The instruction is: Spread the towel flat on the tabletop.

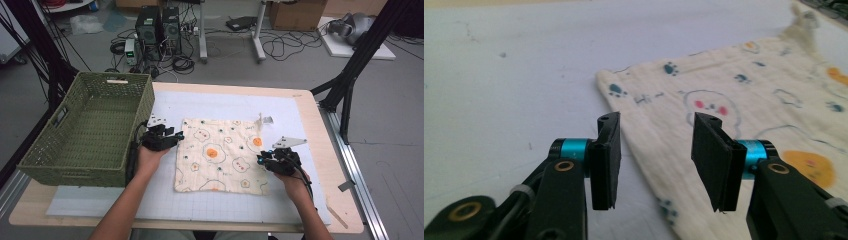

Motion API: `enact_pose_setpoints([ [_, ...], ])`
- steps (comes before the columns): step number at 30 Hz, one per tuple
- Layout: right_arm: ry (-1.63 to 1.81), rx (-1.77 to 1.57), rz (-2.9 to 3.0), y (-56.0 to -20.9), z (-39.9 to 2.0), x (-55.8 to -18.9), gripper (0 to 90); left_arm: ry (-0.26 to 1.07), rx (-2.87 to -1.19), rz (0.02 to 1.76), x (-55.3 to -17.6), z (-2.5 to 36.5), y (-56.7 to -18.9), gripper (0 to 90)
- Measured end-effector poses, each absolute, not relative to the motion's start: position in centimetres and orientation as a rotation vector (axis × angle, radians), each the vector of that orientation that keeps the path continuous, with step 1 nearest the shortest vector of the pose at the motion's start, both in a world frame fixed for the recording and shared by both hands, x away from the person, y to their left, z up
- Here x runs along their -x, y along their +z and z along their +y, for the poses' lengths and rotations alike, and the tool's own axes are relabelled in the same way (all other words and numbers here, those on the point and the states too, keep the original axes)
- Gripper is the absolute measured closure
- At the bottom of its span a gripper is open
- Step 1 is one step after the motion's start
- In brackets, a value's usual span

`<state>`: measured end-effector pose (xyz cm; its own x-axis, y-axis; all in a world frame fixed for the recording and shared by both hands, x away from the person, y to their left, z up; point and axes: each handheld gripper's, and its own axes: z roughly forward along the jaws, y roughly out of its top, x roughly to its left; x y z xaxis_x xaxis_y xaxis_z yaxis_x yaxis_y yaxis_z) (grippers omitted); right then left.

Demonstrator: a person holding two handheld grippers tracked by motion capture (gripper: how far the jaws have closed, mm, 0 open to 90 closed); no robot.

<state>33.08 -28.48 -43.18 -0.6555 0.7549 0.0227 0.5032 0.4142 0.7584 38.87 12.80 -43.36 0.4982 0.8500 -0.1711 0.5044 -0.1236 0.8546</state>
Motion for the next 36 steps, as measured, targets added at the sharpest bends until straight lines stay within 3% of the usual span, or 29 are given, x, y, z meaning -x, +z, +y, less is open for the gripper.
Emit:
enact_pose_setpoints([
  [9,1.129,-1.114,2.323,-43.4,-29.3,-33.8,68.4,0.435,-1.800,1.223,-43.8,11.8,-44.0,62.7],
  [17,1.136,-1.108,2.319,-43.2,-29.3,-33.6,66.9,0.452,-1.819,1.284,-45.0,10.9,-45.2,68.5],
  [19,1.136,-1.109,2.315,-43.3,-29.3,-33.6,66.6,0.525,-1.944,1.171,-44.8,9.8,-45.1,76.4],
  [20,1.136,-1.108,2.317,-43.3,-29.3,-33.6,66.5,0.544,-1.960,1.162,-44.8,9.6,-45.0,85.3],
  [23,1.136,-1.108,2.318,-43.4,-29.3,-33.7,66.5,0.668,-1.998,1.191,-44.7,9.3,-44.8,87.5],
  [25,1.134,-1.112,2.312,-43.3,-29.4,-33.7,66.3,0.656,-1.960,1.246,-44.9,9.8,-44.8,87.6],
  [27,1.129,-1.120,2.299,-43.3,-29.5,-33.7,66.0,0.663,-1.950,1.264,-45.0,10.1,-44.8,82.6],
  [29,1.126,-1.134,2.277,-43.4,-29.6,-34.0,65.6,0.638,-1.929,1.284,-45.0,10.5,-44.7,58.2],
  [30,1.121,-1.148,2.258,-43.5,-29.6,-34.2,65.0,0.619,-1.925,1.288,-45.0,10.7,-44.7,51.3],
  [35,1.093,-1.201,2.207,-43.6,-29.9,-35.9,65.0,0.566,-1.878,1.267,-44.3,11.4,-44.2,46.9],
  [36,1.096,-1.242,2.187,-43.6,-29.8,-37.2,57.3,0.554,-1.869,1.237,-43.8,11.6,-44.0,46.6],
])
